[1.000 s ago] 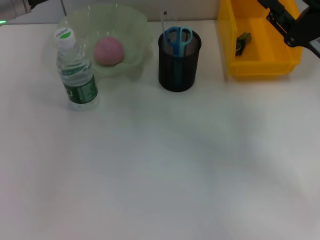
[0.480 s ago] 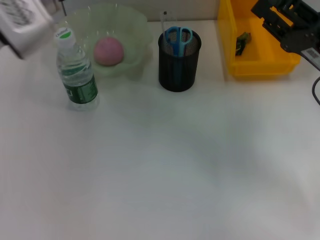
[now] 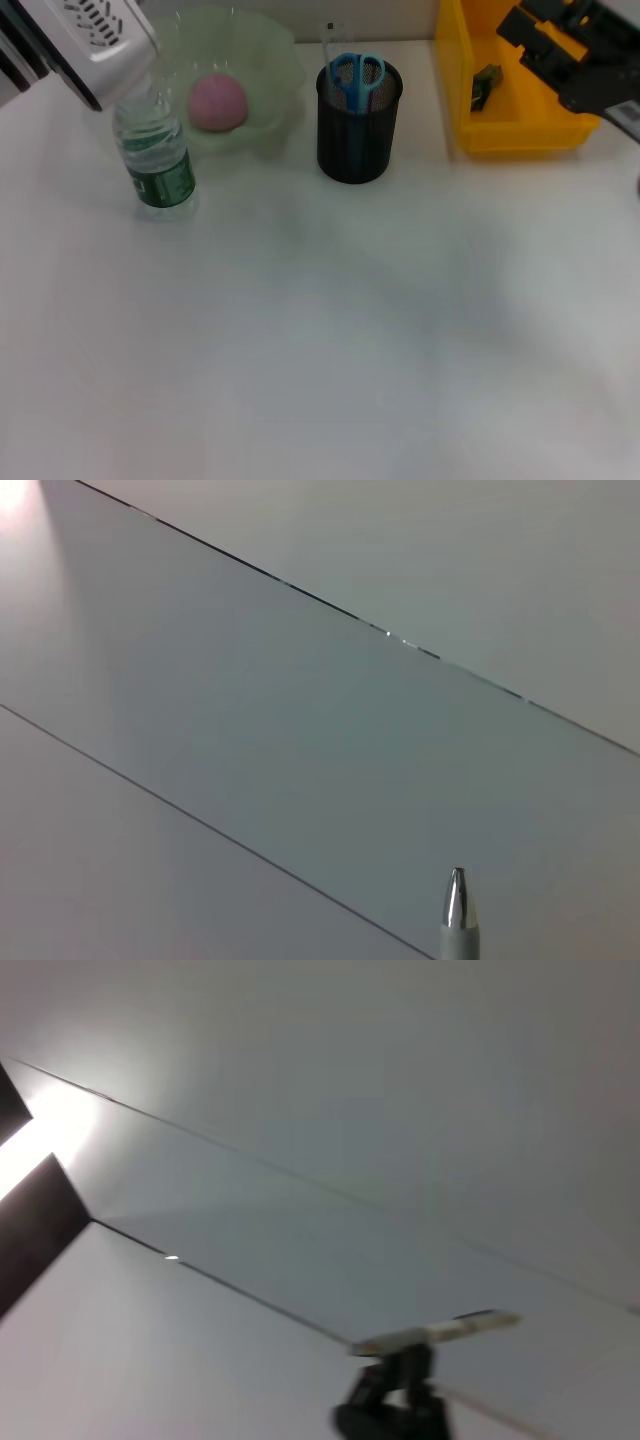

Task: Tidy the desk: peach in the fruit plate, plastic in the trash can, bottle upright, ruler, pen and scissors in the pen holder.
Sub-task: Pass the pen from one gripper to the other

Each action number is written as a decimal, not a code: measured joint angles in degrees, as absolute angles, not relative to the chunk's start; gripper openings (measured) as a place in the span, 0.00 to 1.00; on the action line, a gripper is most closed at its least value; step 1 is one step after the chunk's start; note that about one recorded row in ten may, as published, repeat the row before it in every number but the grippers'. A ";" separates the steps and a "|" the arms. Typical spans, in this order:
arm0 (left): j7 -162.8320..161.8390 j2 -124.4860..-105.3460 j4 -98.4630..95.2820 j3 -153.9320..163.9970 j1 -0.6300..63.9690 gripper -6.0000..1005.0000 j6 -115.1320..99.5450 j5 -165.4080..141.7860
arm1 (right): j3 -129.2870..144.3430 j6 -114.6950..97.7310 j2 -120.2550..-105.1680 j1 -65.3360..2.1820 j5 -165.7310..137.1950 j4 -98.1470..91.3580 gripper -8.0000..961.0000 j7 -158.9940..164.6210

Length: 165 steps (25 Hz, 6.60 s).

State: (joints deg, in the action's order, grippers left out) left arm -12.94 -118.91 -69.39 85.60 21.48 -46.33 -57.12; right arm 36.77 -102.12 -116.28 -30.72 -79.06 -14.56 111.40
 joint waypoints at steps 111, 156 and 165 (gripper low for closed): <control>28.22 -118.98 -59.14 94.66 21.17 0.14 -61.48 -41.31 | 41.74 -103.19 -107.09 -48.24 -89.86 -24.34 0.47 148.50; 27.44 -118.92 -58.67 93.88 21.28 0.04 -61.15 -36.18 | 41.12 -103.47 -107.85 -45.04 -89.80 -26.62 0.12 144.82; 4.70 -118.64 -56.67 91.43 21.51 0.04 -61.06 -30.48 | 41.59 -99.84 -107.86 -41.85 -90.39 -29.09 0.12 133.73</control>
